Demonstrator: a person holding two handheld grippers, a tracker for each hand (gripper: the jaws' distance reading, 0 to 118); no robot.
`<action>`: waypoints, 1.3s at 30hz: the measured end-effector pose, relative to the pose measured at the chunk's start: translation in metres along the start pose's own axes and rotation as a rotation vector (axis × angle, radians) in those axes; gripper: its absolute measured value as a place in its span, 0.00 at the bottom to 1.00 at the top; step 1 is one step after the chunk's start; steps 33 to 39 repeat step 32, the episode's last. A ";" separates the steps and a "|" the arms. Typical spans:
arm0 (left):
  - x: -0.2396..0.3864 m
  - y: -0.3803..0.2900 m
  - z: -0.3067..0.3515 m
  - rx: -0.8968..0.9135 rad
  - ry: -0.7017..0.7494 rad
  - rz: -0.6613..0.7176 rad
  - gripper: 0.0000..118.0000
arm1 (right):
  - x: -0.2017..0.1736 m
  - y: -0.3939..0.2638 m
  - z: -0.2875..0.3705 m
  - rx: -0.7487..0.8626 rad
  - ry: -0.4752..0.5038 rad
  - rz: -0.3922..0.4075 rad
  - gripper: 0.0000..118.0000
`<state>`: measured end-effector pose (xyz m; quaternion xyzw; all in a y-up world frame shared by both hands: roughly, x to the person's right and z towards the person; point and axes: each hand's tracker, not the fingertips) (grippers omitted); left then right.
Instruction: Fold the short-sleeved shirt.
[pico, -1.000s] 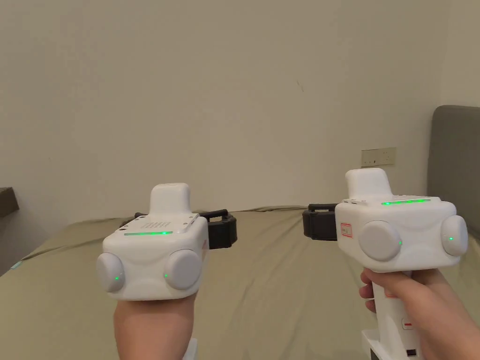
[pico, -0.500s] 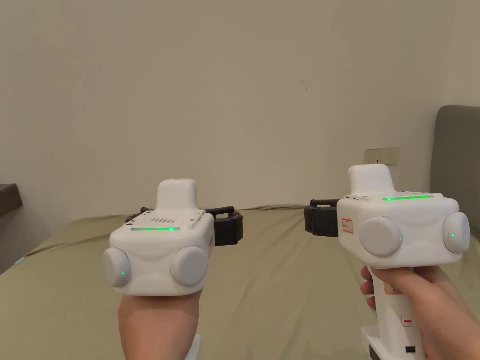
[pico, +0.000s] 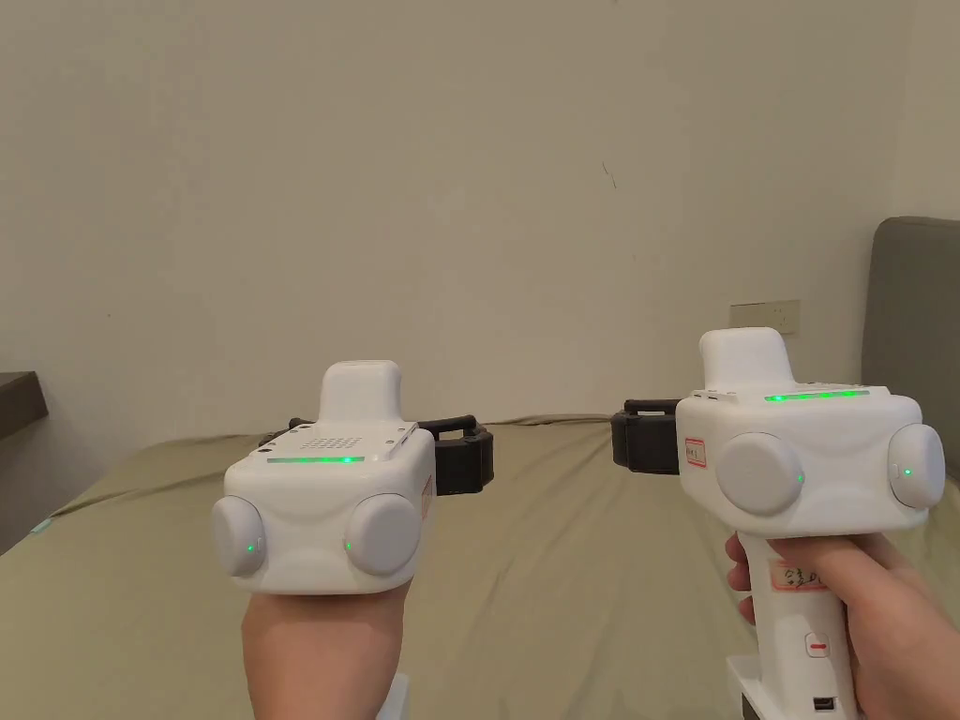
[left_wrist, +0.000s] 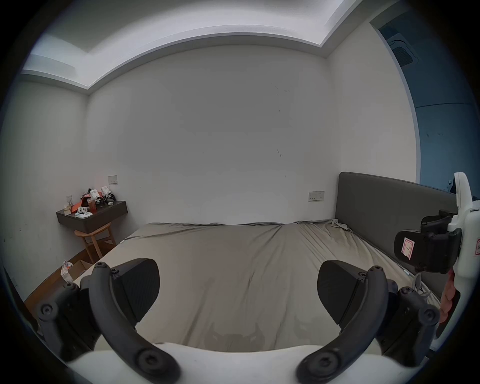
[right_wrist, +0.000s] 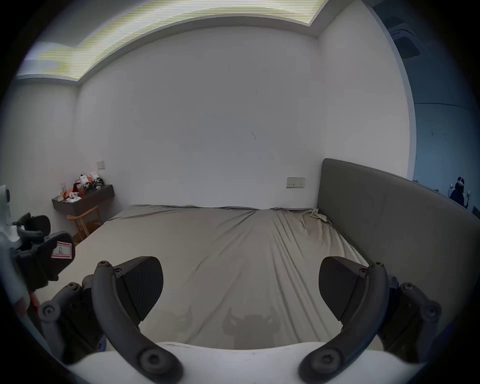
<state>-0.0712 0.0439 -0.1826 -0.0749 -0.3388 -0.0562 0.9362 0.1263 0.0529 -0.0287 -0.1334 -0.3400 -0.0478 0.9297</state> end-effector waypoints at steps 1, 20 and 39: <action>0.000 0.000 0.000 -0.001 0.001 -0.002 1.00 | 0.000 0.000 0.001 0.002 0.002 -0.002 1.00; -0.002 0.000 0.001 -0.008 -0.003 0.006 1.00 | -0.006 -0.002 0.000 -0.027 -0.021 -0.012 1.00; -0.004 0.001 0.001 -0.005 -0.013 0.017 1.00 | -0.007 -0.003 0.002 0.011 -0.066 -0.018 1.00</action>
